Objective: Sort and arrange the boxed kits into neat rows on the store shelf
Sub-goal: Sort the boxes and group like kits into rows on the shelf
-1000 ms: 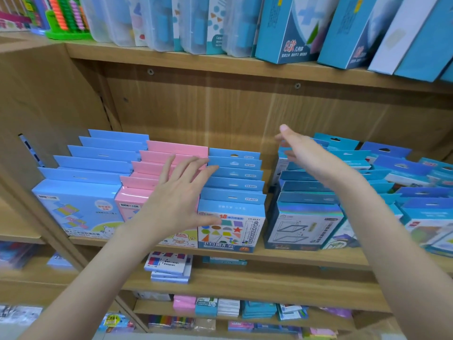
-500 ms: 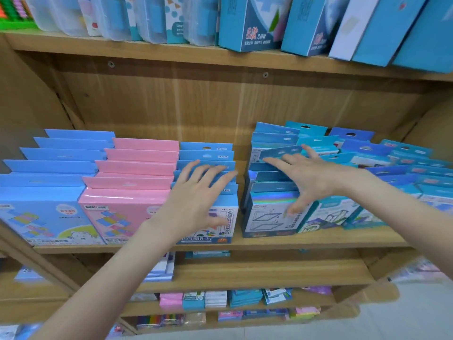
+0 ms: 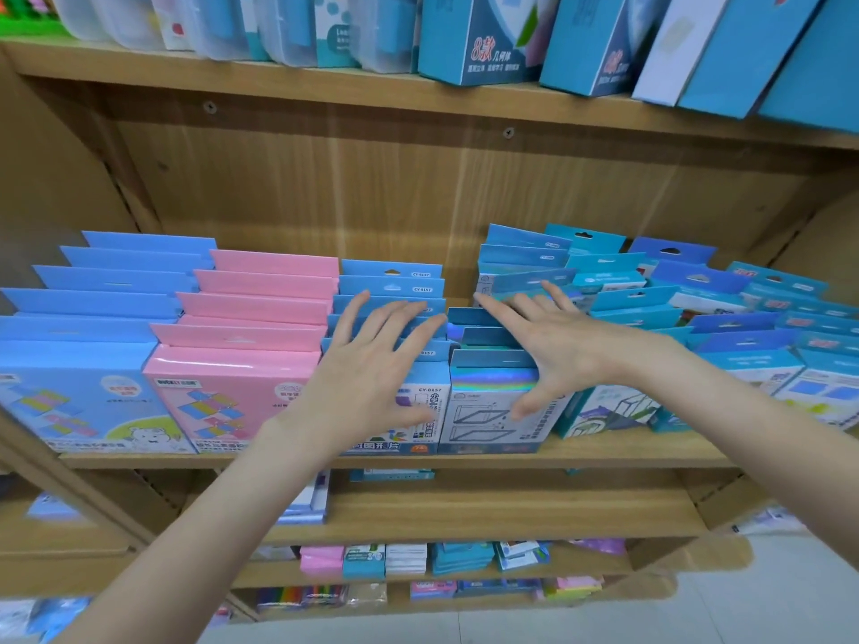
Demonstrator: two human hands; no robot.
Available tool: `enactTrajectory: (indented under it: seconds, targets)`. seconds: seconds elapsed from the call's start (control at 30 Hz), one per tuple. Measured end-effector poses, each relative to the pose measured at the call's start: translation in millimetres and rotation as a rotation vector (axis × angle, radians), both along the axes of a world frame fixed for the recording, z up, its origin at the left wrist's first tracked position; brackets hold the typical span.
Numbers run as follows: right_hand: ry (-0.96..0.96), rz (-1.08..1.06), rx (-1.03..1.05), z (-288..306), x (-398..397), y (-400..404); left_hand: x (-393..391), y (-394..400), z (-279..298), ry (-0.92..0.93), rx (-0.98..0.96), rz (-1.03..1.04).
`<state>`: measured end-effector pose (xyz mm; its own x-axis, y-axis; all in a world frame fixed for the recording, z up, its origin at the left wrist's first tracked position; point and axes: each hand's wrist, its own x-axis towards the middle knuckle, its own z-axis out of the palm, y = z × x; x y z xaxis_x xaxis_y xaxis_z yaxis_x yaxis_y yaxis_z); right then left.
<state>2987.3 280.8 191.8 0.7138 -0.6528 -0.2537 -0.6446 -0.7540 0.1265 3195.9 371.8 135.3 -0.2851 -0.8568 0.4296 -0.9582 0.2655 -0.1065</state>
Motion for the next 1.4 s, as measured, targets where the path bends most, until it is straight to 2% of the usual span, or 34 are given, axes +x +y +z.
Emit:
enactTrajectory:
  seconds: [0.2,0.33,0.5,0.7,0.8,0.93,1.03,1.23,1.4]
  targets:
    - [-0.235,-0.121,-0.062,13.4,-36.6,22.2,-17.1,0.1,7.6,0.015,0.02,-0.003]
    - [-0.204,-0.215,-0.108,-0.1,-62.6,35.8,-27.9,-6.1,13.5,-0.043,0.082,-0.005]
    - [-0.247,-0.228,-0.153,-20.0,-58.0,44.5,-31.6,-10.0,12.8,-0.122,0.117,0.001]
    - [-0.337,-0.241,-0.105,-16.9,-49.6,53.4,-28.1,-12.9,6.1,-0.026,0.058,-0.051]
    - [-0.487,-0.243,0.015,4.9,-56.3,35.9,-28.3,-10.8,10.6,0.059,0.128,-0.065]
    - [-0.627,-0.182,0.041,29.6,-62.4,-20.4,-26.4,-14.3,19.2,0.323,0.107,-0.092]
    - [-0.587,-0.101,0.06,36.5,-59.1,-70.6,-29.2,-24.4,27.2,0.396,0.09,-0.033]
    - [-0.34,0.094,0.055,23.5,-43.7,-126.1,-51.1,-28.3,22.0,0.273,0.084,0.01]
    - [-0.441,0.234,0.053,21.1,-24.9,-127.8,-53.3,-23.3,20.6,0.16,0.183,0.102]
